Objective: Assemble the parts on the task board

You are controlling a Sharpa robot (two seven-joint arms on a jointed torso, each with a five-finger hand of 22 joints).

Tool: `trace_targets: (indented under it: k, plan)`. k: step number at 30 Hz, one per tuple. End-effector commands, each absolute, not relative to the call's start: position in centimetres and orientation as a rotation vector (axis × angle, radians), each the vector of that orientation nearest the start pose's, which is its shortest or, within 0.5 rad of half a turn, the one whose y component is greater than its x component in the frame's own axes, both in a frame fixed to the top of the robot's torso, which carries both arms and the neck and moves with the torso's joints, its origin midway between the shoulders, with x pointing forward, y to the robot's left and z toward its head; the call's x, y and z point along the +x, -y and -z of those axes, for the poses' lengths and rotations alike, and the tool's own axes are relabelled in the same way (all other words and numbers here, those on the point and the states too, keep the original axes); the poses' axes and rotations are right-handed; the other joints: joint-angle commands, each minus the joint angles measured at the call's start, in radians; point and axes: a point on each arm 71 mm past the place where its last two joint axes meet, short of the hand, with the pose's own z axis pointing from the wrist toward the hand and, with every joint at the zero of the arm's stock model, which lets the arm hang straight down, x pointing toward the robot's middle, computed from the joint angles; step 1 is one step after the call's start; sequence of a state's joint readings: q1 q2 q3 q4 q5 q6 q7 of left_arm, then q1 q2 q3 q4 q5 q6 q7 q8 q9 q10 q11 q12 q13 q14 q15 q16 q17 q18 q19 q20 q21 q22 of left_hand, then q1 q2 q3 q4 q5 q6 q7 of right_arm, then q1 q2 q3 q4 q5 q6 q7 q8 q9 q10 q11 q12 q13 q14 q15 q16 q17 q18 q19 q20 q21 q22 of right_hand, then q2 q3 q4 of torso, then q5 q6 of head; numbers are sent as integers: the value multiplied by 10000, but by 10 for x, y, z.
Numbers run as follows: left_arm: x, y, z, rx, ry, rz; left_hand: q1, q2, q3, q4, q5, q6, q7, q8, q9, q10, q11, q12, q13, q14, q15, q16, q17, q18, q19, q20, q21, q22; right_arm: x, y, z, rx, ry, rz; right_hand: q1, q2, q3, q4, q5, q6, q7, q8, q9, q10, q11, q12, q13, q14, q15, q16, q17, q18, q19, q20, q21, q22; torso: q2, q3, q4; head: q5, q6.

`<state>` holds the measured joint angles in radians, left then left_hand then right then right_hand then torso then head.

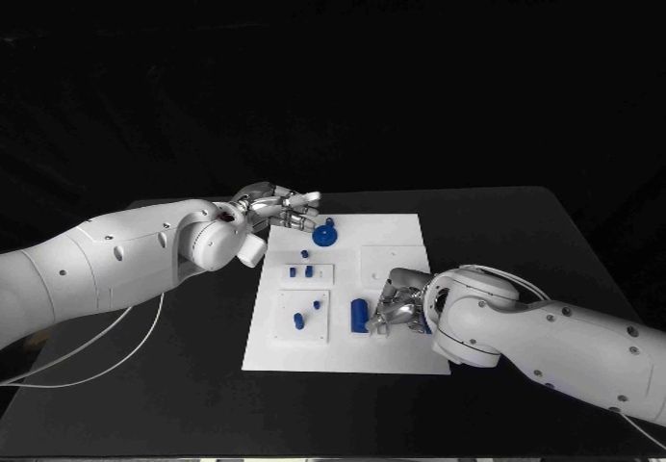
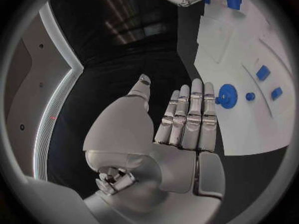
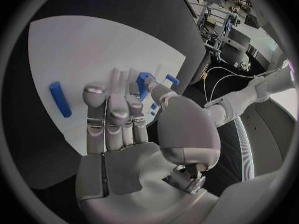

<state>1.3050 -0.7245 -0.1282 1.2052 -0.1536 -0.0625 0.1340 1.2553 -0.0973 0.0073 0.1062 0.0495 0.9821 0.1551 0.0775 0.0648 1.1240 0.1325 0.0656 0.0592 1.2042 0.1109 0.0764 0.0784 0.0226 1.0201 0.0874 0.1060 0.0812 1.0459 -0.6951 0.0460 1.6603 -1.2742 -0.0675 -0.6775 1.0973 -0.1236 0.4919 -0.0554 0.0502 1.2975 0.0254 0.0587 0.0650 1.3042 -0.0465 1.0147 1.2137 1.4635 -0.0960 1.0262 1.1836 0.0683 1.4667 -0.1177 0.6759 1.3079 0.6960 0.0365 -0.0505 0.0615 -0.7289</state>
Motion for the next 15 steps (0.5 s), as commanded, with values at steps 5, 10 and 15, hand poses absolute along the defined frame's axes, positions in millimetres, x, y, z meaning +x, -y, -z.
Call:
trace_targets:
  k: [5,10,15]
  plan:
    - [546,-232,186,-9779,-17615,13465,-1,141,-9,-81,-12,-85,2,-17,2,-84,2,-32,8,-93,-4,-47,14,-39,-61,47,-52,2,434,119,240,1161,-21893,-4470,-145,-45,4,148,37,42,-39,48,7,3,-26,74,-2,18,-10,20,-13,-38,525,-13,71,130,4,-5,-1,-19,-23]
    - [546,-230,186,-9757,-17640,13497,-1,141,-9,-81,-12,-85,2,-17,2,-84,2,-32,8,-93,-4,-47,14,-39,-61,47,-52,2,433,118,242,1101,-22021,-4459,-300,-199,-224,376,29,37,-32,47,6,-22,-10,50,-31,12,3,14,-30,-36,516,-3,44,114,6,-11,14,-2,-50]
    - [546,-228,186,-9730,-17674,13534,-1,157,-11,-103,-12,-87,4,-17,1,-87,3,-32,8,-92,-4,-45,16,-37,-62,47,-50,3,433,118,242,1103,-22054,-4473,-338,-293,-633,605,52,48,-23,46,5,-23,5,52,-41,14,13,22,-34,-32,516,7,41,110,-2,-16,8,-6,-41]
